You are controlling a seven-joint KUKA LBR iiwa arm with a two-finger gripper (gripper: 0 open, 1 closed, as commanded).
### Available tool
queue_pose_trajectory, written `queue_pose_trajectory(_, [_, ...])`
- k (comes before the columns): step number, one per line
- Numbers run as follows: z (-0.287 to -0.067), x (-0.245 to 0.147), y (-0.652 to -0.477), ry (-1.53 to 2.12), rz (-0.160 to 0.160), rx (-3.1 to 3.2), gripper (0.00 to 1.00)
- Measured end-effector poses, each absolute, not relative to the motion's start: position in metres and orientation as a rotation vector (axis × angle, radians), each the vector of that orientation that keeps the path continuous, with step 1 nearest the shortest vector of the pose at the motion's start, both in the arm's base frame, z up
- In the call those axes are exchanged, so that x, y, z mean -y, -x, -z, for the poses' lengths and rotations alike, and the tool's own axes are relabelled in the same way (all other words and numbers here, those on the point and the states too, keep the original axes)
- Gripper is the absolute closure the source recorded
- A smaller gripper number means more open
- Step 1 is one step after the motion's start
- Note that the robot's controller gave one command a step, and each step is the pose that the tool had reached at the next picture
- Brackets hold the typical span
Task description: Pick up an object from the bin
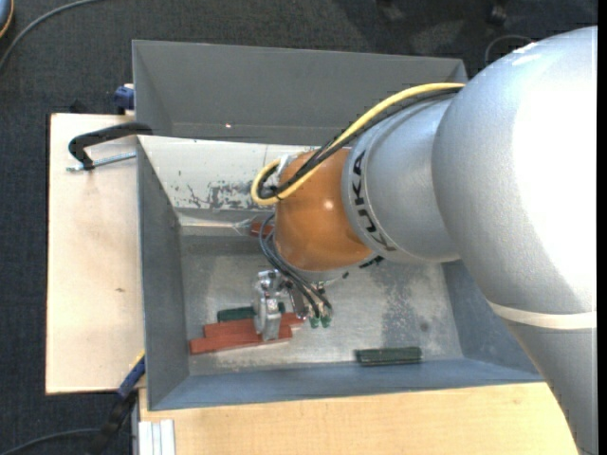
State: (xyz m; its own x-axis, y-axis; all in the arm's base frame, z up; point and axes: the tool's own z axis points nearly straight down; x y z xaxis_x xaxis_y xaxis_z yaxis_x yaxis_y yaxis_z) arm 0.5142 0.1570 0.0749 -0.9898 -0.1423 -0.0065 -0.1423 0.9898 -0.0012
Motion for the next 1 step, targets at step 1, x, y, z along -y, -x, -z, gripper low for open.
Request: queue_pose_trajectory(1, [-0.1609,-0.1723,-0.5064,0.217,-0.008,-3.122,1.0])
